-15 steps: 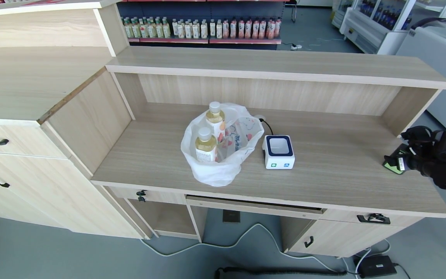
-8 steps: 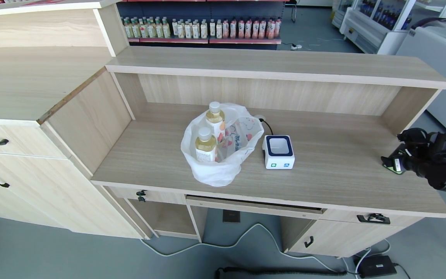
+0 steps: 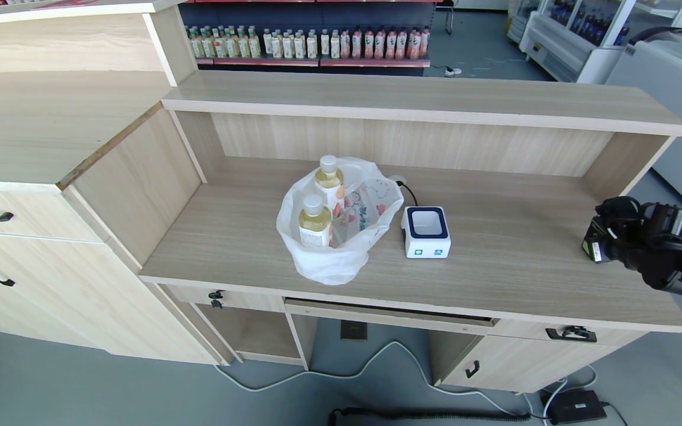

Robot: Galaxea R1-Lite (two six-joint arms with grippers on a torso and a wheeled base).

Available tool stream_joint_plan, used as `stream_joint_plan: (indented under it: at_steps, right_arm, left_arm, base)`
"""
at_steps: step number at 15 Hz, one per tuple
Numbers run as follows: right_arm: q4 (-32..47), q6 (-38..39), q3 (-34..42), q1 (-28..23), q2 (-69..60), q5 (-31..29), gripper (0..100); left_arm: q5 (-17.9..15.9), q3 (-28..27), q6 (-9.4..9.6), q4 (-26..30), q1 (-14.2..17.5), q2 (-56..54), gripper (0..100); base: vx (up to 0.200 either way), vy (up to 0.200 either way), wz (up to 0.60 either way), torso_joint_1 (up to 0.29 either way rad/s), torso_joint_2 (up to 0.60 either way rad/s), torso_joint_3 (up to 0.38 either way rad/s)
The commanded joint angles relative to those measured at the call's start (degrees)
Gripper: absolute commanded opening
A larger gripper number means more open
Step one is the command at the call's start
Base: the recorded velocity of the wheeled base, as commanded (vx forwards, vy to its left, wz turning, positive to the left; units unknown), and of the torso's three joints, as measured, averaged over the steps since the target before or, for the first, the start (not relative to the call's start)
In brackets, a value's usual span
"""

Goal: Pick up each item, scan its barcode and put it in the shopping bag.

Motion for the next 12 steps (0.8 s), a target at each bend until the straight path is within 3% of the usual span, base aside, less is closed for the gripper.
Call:
stream_joint_plan:
  at_steps: [1, 5, 8, 11, 12]
  right_arm:
    - [0.0, -0.4, -0.1, 0.5, -0.3, -0.1, 0]
    - [-0.7, -4.5, 3.4, 0.6, -7.8, -0.1, 0]
    - [-0.5, -16.0, 20.8, -1.7, -26.0, -0.2, 0]
    - [-1.5, -32.9, 42.5, -6.5, -48.8, 0.5, 0]
    - [-4.0, -39.7, 48.5, -7.0, -55.7, 4.8, 0]
  left_arm:
    - [0.0, 0.0, 0.01, 0.0, 0.0, 0.0, 100]
    - [0.0, 0.0, 0.01, 0.0, 0.0, 0.0, 100]
    - [0.0, 0.0, 0.01, 0.0, 0.0, 0.0, 100]
    - [0.0, 0.0, 0.01, 0.0, 0.0, 0.0, 100]
    - [0.0, 0.0, 0.01, 0.0, 0.0, 0.0, 100]
  base:
    - [0.0, 0.0, 0.0, 0.0, 0.0, 0.0]
    - [0.0, 0.0, 0.0, 0.0, 0.0, 0.0]
    - [0.0, 0.0, 0.0, 0.0, 0.0, 0.0]
    - [0.0, 0.0, 0.0, 0.0, 0.0, 0.0]
    - [0.0, 0.0, 0.0, 0.0, 0.0, 0.0]
